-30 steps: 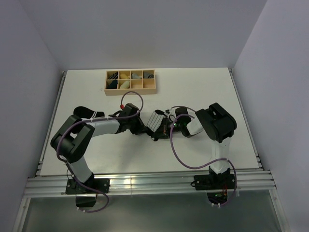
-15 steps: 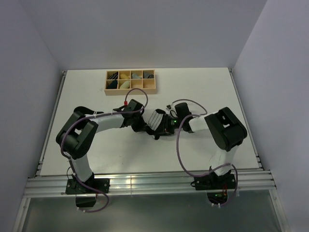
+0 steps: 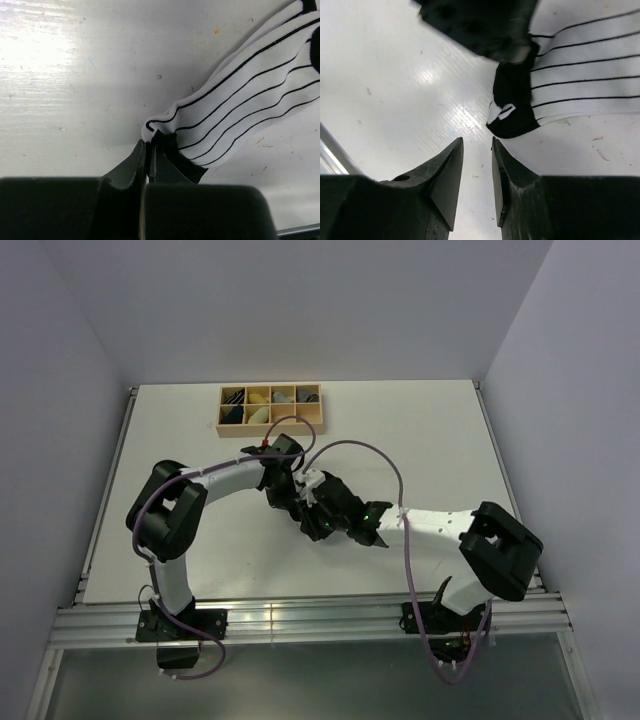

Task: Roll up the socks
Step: Roll the sock at the center of the board.

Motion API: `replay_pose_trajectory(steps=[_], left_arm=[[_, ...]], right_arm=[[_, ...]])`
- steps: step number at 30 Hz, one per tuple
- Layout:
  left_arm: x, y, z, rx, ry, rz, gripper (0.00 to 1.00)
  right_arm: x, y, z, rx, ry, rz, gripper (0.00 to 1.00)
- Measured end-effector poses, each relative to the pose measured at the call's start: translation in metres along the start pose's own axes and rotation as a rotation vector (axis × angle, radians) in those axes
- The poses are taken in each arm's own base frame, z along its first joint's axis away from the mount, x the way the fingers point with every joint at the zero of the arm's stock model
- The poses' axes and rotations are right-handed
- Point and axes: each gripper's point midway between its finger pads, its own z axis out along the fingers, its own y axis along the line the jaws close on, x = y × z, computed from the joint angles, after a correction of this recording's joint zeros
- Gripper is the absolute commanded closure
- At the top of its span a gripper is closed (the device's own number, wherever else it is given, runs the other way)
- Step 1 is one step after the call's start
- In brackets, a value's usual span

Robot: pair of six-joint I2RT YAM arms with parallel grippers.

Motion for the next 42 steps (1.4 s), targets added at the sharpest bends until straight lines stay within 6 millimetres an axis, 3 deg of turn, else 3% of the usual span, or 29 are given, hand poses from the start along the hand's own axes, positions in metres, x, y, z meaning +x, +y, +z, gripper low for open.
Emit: replay_pose_trajectory(steps=[14,25,42], left_arm=[[0.002,0.002,0.000,-0.021,0.036,0.070,1.00],[0.003,0.003,-0.001,-0.018,0.050,0.068,1.00],[0.003,0.003,0.000,-0.016,0.064,0.086,1.00]], right_arm=[[0.005,0.032,0.030,0.166,-0.004,-0.439,0.59],[0.009,0.009,0.049,0.303,0.034,-0.514,0.59],[0.016,-0.002,0.062,0.365,0.056,-0.501,0.62]])
